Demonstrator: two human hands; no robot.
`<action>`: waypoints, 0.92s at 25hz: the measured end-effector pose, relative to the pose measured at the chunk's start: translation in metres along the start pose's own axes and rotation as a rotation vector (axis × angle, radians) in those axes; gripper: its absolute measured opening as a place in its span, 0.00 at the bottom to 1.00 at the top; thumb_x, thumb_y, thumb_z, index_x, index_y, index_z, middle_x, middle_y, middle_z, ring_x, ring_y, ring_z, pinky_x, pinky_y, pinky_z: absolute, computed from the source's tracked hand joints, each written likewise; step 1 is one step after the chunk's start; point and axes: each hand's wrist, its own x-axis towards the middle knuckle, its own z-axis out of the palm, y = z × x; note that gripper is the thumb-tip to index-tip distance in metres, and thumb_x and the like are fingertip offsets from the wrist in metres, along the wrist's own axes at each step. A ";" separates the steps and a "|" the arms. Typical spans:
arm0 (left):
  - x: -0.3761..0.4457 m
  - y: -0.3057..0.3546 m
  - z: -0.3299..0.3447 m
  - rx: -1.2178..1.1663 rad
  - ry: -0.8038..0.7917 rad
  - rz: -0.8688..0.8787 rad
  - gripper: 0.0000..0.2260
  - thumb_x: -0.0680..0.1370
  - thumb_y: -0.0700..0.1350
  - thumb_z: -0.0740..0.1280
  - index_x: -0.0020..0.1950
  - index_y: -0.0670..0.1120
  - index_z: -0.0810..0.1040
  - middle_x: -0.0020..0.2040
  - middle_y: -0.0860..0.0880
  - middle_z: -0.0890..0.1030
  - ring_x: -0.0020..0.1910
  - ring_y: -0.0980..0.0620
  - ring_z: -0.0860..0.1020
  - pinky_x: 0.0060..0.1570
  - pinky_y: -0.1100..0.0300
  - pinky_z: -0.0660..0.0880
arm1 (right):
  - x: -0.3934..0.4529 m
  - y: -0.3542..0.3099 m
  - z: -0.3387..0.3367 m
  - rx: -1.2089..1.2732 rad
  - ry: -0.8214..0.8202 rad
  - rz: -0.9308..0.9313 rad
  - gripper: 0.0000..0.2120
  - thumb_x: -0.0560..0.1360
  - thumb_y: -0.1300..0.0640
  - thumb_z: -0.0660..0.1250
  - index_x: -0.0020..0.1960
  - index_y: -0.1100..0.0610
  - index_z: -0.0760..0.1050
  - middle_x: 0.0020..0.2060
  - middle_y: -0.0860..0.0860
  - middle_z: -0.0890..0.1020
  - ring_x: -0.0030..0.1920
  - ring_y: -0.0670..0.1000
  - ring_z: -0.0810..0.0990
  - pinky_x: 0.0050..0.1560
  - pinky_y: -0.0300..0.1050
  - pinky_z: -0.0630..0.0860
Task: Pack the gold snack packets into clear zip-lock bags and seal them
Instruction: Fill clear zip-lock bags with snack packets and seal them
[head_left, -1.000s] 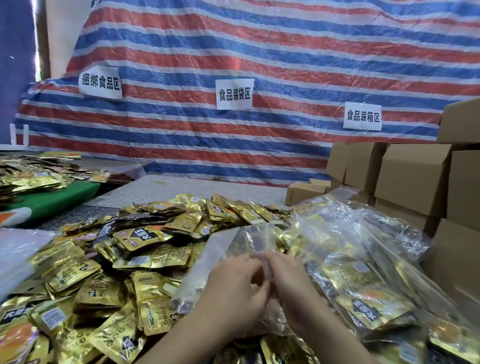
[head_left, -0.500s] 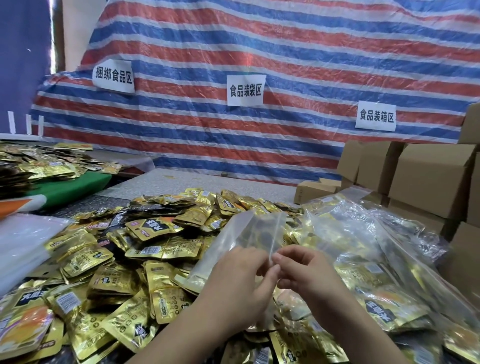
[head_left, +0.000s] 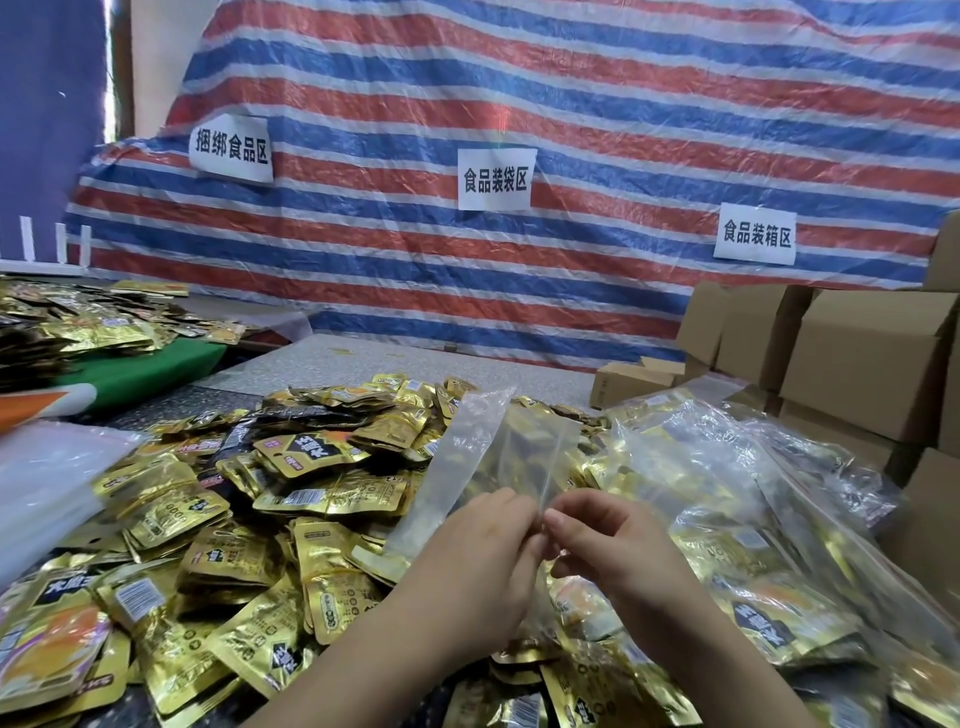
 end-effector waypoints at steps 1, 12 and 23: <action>0.000 0.001 -0.001 -0.013 -0.002 0.002 0.07 0.83 0.49 0.58 0.48 0.50 0.71 0.46 0.53 0.72 0.48 0.55 0.70 0.52 0.56 0.69 | 0.000 0.001 -0.001 0.025 -0.017 0.012 0.08 0.67 0.51 0.74 0.41 0.55 0.84 0.36 0.53 0.81 0.39 0.48 0.80 0.38 0.41 0.77; 0.000 0.006 -0.007 -0.085 -0.015 0.035 0.10 0.84 0.50 0.56 0.43 0.53 0.66 0.41 0.55 0.71 0.42 0.56 0.71 0.44 0.57 0.70 | 0.000 0.006 -0.003 0.230 -0.129 0.018 0.09 0.72 0.54 0.73 0.42 0.60 0.79 0.36 0.55 0.77 0.37 0.50 0.75 0.40 0.43 0.74; 0.006 0.011 -0.015 -0.564 -0.081 -0.157 0.13 0.83 0.47 0.60 0.41 0.44 0.75 0.29 0.57 0.70 0.29 0.59 0.67 0.32 0.62 0.66 | 0.004 0.007 -0.003 0.278 -0.162 -0.015 0.12 0.75 0.52 0.70 0.46 0.62 0.80 0.40 0.59 0.79 0.41 0.54 0.78 0.45 0.45 0.79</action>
